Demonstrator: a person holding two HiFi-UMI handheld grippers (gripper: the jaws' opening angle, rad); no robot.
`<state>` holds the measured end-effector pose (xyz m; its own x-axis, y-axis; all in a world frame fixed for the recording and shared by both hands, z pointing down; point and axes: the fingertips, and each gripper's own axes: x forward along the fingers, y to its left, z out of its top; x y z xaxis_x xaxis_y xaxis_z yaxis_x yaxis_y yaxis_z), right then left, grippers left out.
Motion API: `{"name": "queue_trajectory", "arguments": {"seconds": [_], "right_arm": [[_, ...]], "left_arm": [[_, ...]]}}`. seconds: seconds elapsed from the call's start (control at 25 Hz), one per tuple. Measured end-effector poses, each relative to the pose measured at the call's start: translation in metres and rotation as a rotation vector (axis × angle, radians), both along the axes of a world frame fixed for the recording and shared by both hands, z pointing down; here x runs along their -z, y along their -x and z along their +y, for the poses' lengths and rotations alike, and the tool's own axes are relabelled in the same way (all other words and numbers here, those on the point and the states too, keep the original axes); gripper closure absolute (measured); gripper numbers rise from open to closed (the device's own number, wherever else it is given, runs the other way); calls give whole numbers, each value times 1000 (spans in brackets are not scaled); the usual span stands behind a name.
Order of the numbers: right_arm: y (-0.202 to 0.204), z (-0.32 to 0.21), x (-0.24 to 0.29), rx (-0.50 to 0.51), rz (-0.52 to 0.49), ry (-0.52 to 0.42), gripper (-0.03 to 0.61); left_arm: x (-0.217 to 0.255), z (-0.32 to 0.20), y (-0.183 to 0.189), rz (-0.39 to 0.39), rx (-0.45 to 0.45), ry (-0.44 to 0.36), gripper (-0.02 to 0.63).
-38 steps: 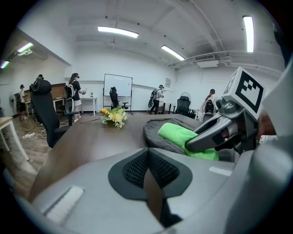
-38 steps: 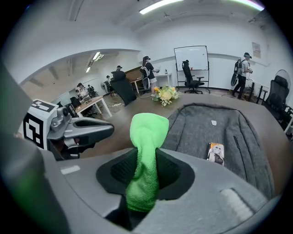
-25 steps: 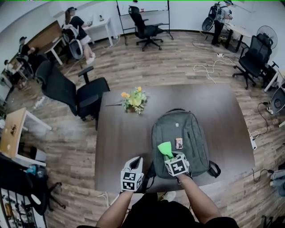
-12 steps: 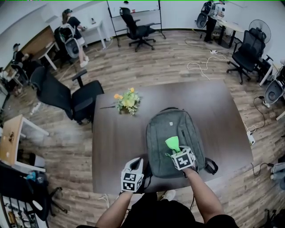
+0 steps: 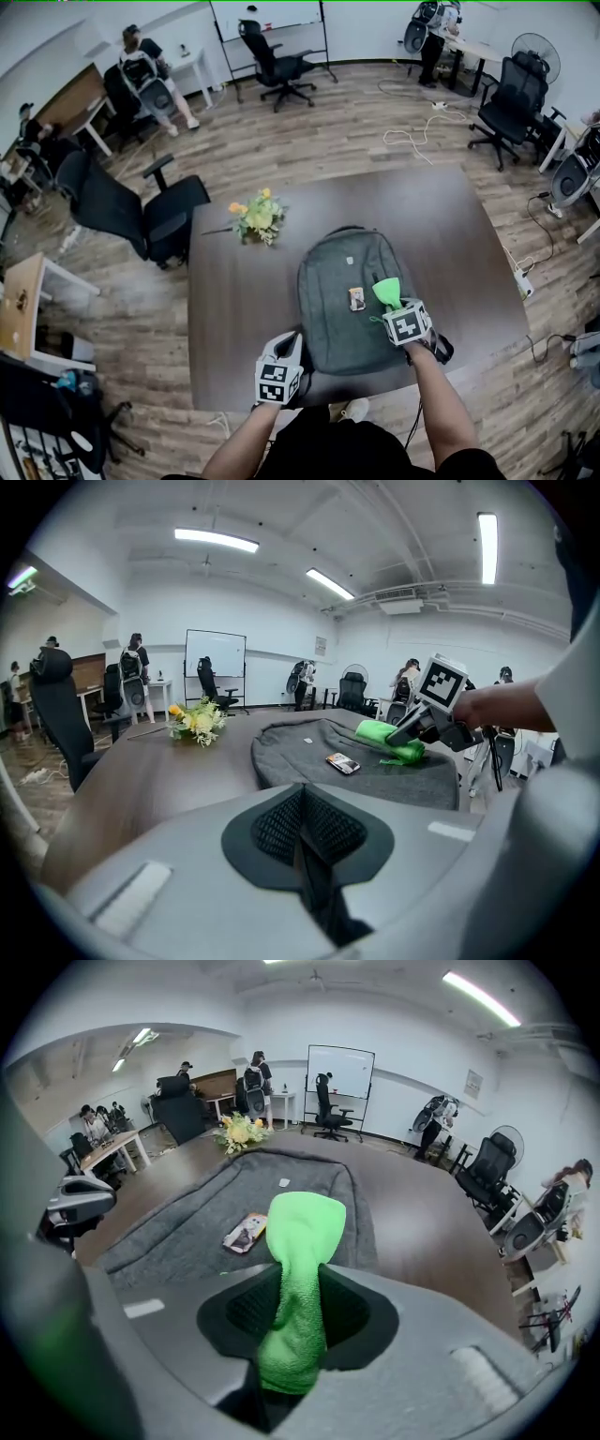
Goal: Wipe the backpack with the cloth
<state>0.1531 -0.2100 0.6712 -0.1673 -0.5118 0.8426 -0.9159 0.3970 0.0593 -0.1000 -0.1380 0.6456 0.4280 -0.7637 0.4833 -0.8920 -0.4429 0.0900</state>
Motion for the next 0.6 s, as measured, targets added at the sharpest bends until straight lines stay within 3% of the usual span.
{"name": "queue_trajectory", "arguments": {"seconds": [0.28,0.6], "right_arm": [[-43,-5,13,-61,35,-41,471],[-43,4,37,-58,9,-137,471]], "left_arm": [[2,0,-18,21,-51,-9,597],[0,1,-29,42,-57,-7,597]]}}
